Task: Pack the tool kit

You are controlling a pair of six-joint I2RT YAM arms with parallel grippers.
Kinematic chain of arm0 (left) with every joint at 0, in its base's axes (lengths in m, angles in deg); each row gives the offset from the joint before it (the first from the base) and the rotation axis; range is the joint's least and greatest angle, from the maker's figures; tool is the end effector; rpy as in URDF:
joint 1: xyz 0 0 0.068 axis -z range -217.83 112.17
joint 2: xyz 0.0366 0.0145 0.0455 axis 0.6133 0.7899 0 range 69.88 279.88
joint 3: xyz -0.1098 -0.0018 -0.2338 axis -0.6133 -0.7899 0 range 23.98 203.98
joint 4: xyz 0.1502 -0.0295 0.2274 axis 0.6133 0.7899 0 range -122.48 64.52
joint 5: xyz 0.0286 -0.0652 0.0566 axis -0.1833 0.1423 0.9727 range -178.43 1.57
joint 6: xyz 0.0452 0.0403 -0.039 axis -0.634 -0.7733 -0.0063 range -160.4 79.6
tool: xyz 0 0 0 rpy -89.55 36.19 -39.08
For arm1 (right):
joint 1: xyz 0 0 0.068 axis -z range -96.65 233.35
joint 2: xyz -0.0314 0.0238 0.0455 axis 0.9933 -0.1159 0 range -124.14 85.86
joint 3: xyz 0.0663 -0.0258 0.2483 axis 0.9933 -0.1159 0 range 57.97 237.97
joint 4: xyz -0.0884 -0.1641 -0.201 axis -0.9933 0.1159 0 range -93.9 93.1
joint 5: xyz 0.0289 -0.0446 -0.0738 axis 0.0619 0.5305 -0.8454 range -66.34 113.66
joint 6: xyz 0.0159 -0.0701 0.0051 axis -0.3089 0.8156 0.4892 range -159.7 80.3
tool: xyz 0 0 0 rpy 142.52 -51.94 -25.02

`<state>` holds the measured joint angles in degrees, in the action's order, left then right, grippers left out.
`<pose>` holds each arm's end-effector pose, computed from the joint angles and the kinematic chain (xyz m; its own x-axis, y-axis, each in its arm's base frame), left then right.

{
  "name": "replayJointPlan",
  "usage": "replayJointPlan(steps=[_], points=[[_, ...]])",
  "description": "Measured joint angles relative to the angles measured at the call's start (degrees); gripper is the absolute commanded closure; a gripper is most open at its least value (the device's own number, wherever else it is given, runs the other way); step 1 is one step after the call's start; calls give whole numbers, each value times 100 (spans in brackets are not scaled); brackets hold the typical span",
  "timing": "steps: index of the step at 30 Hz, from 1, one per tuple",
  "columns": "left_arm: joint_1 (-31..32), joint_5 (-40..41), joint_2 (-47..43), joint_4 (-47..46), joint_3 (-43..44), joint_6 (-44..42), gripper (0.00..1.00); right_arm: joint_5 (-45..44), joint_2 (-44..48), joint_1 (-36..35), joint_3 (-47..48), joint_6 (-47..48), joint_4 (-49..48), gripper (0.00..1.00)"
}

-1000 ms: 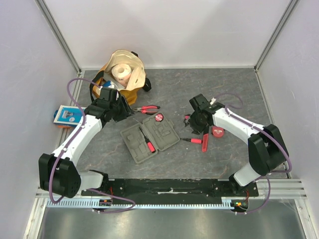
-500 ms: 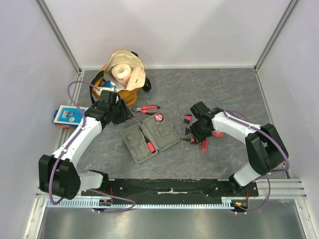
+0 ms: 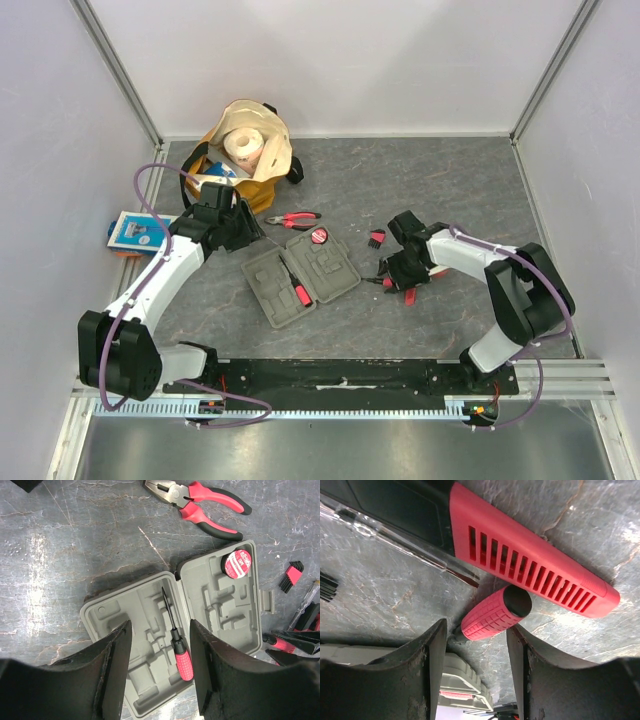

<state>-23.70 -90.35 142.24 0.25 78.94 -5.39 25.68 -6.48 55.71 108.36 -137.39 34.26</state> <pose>0.2854 -0.0739 0.2283 -0.7615 -0.3996 -0.5104 -0.2102 0.8971 -0.3887 0.2520 0.1343 0.1025 -0.3479 0.9358 0.0573 0.9276 0.3347 0.1659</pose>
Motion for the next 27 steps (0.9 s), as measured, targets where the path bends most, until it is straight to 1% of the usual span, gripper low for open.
replayJointPlan(steps=[1,3,5,9,11,14,15,17,22,27], points=[[-9,4,0,0,-4,-2,43,-4,0,24,0,-28,-26,43],[-17,11,0,0,-9,-2,44,-9,-2,57,-2,-52,-96,50],[-22,11,0,0,-9,-2,44,-4,-22,94,-2,-74,-149,62],[-28,13,0,-2,-20,-2,44,-48,-39,136,-11,-87,-236,81],[-28,15,0,0,-31,-2,44,-63,-39,136,-11,-72,-236,89],[-28,17,0,0,-31,-2,44,-79,-35,133,7,-17,-216,98],[-28,15,0,2,-31,-2,44,-87,-35,131,20,4,-203,100],[-28,17,0,2,-31,-2,44,-175,-37,125,70,66,-151,100],[-42,37,0,2,-31,-4,44,-857,-28,162,345,249,22,100],[-66,92,0,20,-44,-4,44,-1523,221,164,691,643,164,100]])
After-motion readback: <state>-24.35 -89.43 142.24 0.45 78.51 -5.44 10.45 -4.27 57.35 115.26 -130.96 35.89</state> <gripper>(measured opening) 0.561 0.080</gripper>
